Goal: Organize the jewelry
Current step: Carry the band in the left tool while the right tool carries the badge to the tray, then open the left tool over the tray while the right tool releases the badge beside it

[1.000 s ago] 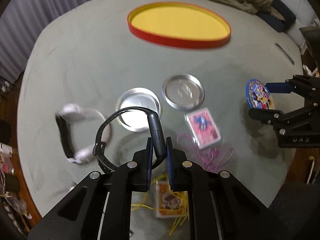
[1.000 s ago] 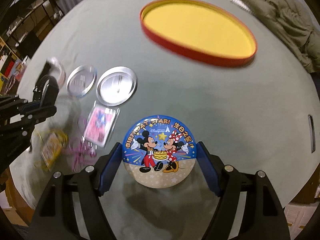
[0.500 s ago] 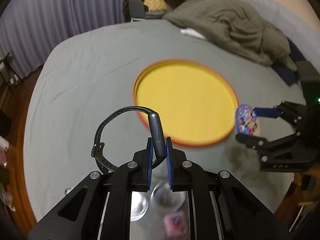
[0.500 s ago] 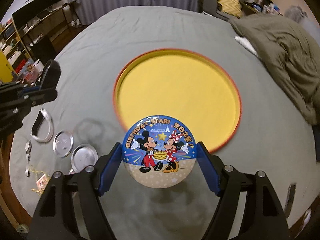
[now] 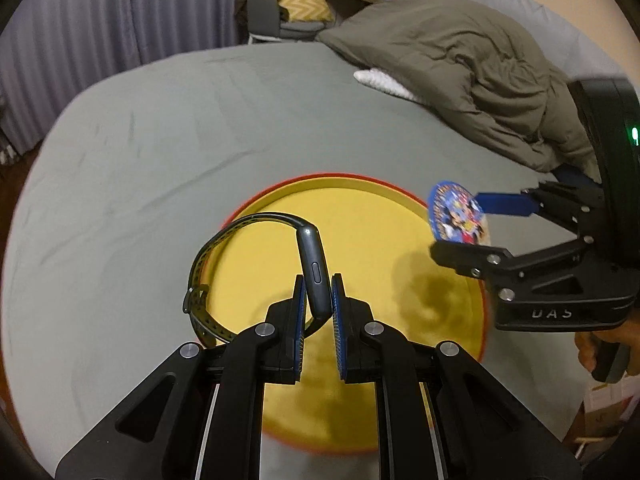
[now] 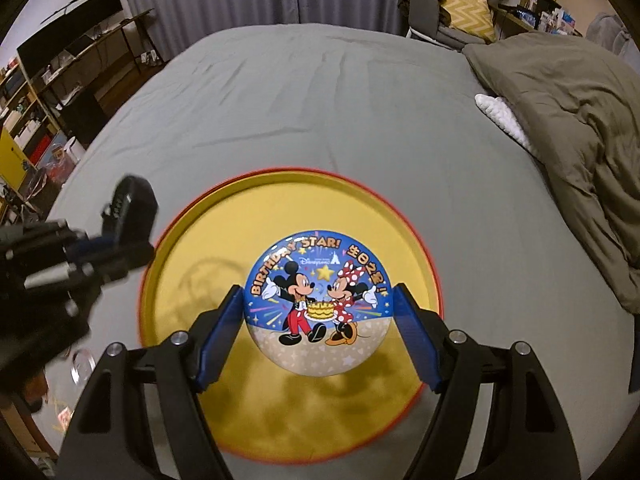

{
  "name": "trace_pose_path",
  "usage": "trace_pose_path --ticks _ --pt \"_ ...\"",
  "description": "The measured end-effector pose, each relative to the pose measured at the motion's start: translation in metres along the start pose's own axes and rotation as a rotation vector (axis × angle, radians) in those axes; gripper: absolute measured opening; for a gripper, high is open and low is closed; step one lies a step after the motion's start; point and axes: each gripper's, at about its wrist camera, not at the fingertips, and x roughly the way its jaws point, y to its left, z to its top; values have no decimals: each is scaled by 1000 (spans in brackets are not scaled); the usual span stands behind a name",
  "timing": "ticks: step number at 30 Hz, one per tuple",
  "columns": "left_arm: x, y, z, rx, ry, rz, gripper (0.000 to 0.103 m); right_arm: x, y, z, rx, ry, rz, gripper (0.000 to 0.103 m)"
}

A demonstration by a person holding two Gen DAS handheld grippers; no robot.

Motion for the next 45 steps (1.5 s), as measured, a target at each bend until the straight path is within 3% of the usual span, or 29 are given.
trace_pose_path --ticks 7,17,23,27,37,39,42,44,45 --pt "71 6 17 15 87 -27 12 61 -19 22 51 75 8 70" --pt "130 10 30 59 174 -11 11 124 -29 27 99 191 -10 70" --pt "149 13 25 80 222 -4 11 140 -24 24 94 237 -39 70" --pt "151 7 22 122 212 12 11 141 -19 22 81 230 -49 70" --pt "151 12 19 108 207 3 13 140 -21 25 79 225 -65 75" --pt "149 12 19 104 202 10 18 139 -24 26 73 220 -67 75" --pt "145 11 21 81 180 22 40 132 -24 23 88 198 -75 79" --pt "139 17 23 60 163 18 59 125 -28 23 108 177 -66 90" --pt "135 18 23 57 154 18 61 121 -29 23 114 163 -65 90"
